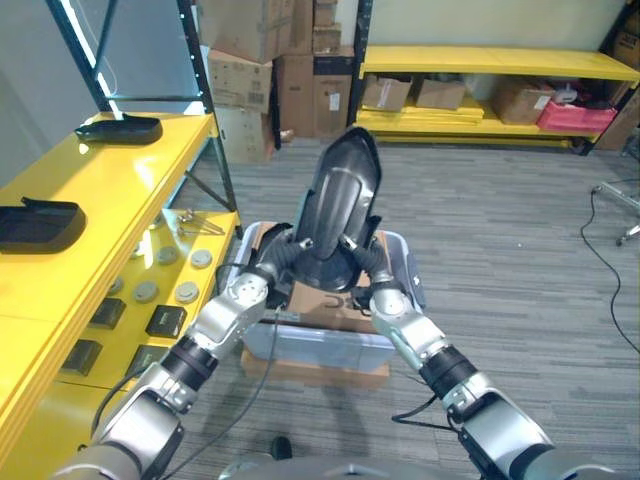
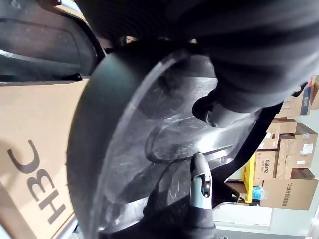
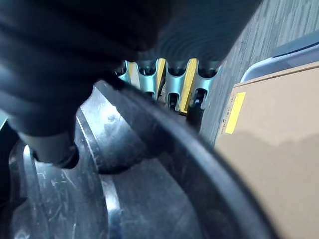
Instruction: Move parts from the plastic box to the shelf.
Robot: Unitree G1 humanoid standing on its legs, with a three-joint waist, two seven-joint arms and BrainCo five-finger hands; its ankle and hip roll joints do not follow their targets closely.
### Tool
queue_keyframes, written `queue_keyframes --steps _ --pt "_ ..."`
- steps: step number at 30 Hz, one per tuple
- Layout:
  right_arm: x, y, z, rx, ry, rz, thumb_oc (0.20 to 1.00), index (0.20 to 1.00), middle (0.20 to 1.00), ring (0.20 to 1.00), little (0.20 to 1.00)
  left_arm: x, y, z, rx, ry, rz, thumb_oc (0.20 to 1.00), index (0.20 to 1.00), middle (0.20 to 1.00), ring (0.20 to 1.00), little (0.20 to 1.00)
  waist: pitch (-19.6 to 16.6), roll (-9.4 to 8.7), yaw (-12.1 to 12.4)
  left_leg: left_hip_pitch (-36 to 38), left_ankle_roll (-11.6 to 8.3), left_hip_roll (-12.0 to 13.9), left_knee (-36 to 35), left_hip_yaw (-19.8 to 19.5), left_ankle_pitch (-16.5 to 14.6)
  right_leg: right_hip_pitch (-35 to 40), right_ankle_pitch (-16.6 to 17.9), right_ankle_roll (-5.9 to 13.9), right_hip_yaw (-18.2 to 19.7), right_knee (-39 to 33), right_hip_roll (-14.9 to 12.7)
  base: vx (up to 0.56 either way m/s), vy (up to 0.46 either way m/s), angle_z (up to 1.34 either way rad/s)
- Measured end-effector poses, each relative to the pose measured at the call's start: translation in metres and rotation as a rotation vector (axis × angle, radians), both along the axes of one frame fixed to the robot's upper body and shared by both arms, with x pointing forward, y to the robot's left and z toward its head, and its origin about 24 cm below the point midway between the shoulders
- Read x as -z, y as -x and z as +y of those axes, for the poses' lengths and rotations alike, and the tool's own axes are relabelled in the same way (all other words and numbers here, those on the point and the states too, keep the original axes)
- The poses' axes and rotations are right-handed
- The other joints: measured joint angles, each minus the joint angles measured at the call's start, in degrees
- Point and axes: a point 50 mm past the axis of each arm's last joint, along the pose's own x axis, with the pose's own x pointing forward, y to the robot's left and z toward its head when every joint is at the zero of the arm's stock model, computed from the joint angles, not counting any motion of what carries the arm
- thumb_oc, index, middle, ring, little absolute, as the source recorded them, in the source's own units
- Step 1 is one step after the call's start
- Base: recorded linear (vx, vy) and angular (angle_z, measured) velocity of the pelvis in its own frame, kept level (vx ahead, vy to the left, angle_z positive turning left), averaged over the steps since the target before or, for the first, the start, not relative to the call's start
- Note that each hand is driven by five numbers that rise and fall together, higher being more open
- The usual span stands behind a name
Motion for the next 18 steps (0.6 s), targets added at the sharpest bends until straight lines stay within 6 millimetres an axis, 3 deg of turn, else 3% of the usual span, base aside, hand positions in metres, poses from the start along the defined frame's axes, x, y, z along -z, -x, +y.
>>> queue_keyframes --steps 4,14,18 --pt "-0.001 0.0 0.002 0.015 -0.119 0.033 1.0 1.0 1.0 1.0 1.0 0.0 -0.001 0.002 -0.02 0.008 -0.003 0.2 0.2 0.2 0.2 0.2 0.02 -0.03 0.1 0.05 0.0 0.0 0.0 -0.05 0.0 0.15 0.0 0.0 -0.06 0.0 0.01 0.0 0.0 0.0" --pt "-0.005 -0.002 -0.003 0.047 -0.146 0.001 1.0 1.0 1.0 1.0 1.0 0.001 0.001 0.011 -0.088 0.047 -0.041 0.2 0.2 0.2 0.2 0.2 0.09 -0.2 -0.12 0.12 0.0 0.0 -0.07 -0.03 0.0 0.17 -0.01 0.01 -0.04 0.0 0.01 0.0 0.0 0.0" --pt "0.007 0.011 -0.019 0.091 -0.121 0.012 1.0 1.0 1.0 1.0 1.0 0.008 0.006 0.028 -0.146 0.07 -0.043 0.2 0.2 0.2 0.2 0.2 0.1 -0.35 -0.14 0.07 -0.03 0.0 -0.36 -0.02 -0.09 -0.15 -0.1 0.06 0.06 -0.01 -0.02 -0.01 0.008 0.0"
